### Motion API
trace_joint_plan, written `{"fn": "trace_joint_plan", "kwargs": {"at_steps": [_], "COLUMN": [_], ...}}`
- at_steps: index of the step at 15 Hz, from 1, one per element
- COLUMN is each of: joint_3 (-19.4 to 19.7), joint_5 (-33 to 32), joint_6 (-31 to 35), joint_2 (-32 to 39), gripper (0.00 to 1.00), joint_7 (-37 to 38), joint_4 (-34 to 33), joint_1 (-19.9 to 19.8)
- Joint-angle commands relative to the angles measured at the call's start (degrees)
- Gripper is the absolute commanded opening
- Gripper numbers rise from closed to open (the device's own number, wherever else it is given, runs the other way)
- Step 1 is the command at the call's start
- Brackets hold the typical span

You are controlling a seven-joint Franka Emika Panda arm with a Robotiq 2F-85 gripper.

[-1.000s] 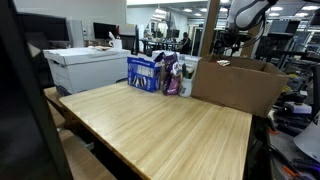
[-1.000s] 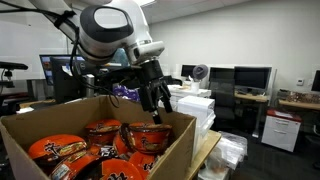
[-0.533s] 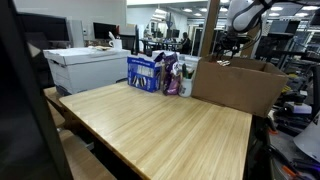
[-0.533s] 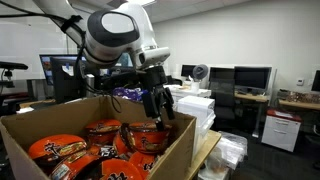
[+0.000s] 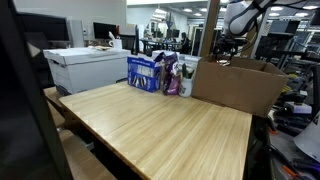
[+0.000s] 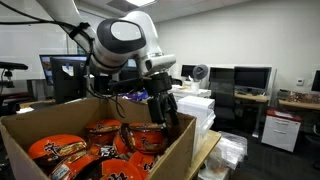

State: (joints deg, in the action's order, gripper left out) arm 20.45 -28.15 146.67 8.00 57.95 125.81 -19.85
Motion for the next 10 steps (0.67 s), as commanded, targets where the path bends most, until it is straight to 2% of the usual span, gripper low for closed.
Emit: {"fn": "trace_joint_plan", "kwargs": {"at_steps": [1, 6, 10], "joint_3": [1.8, 3.2, 1.9], "joint_5": [-1.6, -3.4, 2.0], "joint_6": [-0.5, -0.6, -4.6], "joint_2": [2.2, 3.6, 3.2], "gripper": [1.0, 1.0, 1.0], "joint_7": [1.2, 2.2, -2.6], "joint_4": [-1.7, -2.0, -1.5], "joint_1": [2.0, 3.9, 4.0]}}
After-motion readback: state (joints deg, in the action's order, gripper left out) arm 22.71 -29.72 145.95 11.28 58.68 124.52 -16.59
